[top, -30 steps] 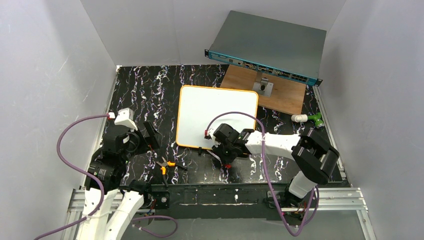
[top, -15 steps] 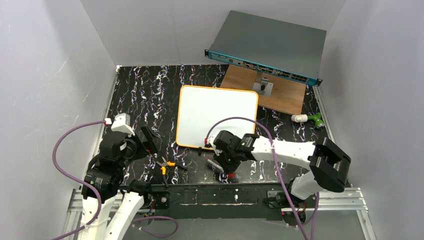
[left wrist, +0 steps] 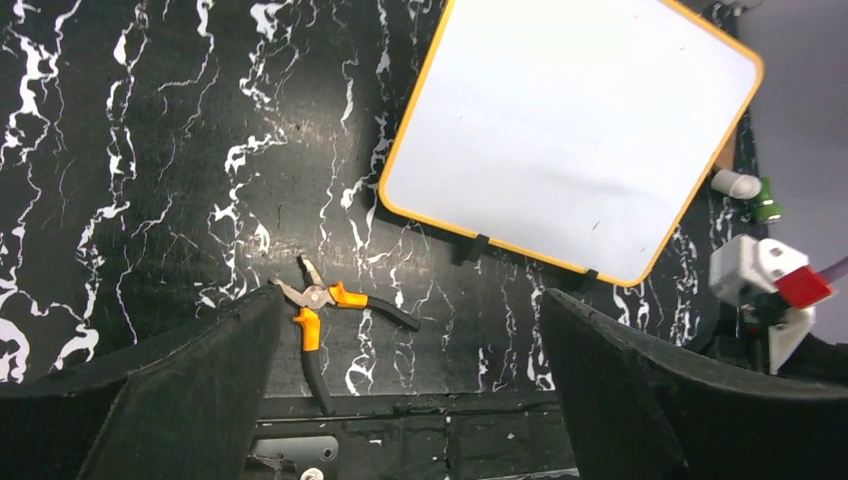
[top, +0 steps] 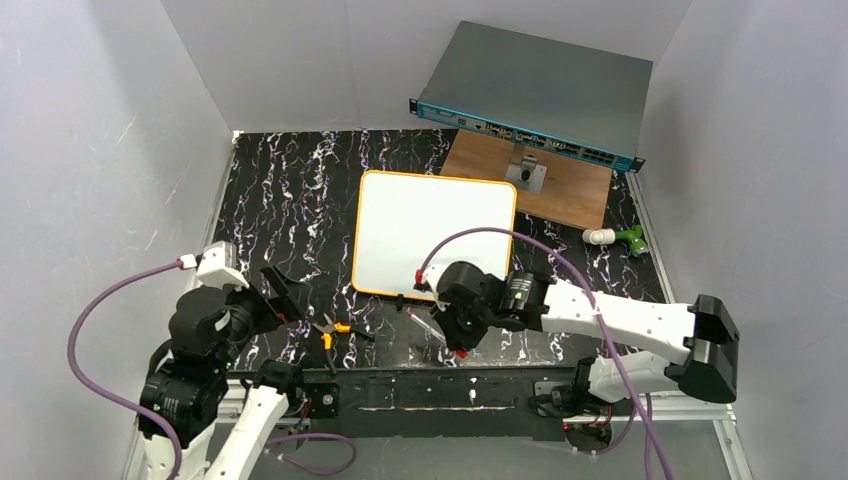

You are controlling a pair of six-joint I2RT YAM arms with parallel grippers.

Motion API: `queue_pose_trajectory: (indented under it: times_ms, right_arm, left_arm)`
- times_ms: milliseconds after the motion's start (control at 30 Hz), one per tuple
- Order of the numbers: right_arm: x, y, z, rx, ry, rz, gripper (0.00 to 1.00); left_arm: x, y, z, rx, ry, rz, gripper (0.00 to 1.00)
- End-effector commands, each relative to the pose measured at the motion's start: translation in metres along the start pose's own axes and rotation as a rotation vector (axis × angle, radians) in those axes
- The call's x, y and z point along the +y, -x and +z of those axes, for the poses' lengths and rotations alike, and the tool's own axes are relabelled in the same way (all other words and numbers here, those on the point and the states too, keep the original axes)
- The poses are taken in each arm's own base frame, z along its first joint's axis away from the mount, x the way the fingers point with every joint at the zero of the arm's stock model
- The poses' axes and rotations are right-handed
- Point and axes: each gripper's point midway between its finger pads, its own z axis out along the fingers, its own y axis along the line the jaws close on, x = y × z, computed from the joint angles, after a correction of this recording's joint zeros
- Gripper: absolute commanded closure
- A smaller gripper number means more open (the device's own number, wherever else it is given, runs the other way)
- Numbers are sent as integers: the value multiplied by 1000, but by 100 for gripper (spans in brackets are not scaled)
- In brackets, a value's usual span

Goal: Write a sentence on the whiteboard
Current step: Pass from the right arm to the left

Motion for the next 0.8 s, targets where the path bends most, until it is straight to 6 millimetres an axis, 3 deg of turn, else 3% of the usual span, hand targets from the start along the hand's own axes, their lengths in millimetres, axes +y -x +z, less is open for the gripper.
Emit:
queue_pose_trajectory:
  times_ms: [0, 200, 300, 533, 767]
  right_arm:
    - [8, 49, -43, -190, -24, 37, 86]
    - [24, 107, -91, -383, -6, 103, 87]
    - [29, 135, -119, -474, 2, 199, 95]
    - [43, 193, -189, -660, 130, 387, 99]
    - [60, 218, -226, -741, 293, 470, 99]
  left_arm:
    - [-10, 13, -15, -28, -36, -12, 1]
    - [-53, 33, -29, -56, -234, -18, 4]
    - [-81, 44, -36, -59, -368, -40, 4]
    - [-147, 88, -54, -113, -673, -129, 13]
    - [-175, 119, -52, -148, -781, -140, 20]
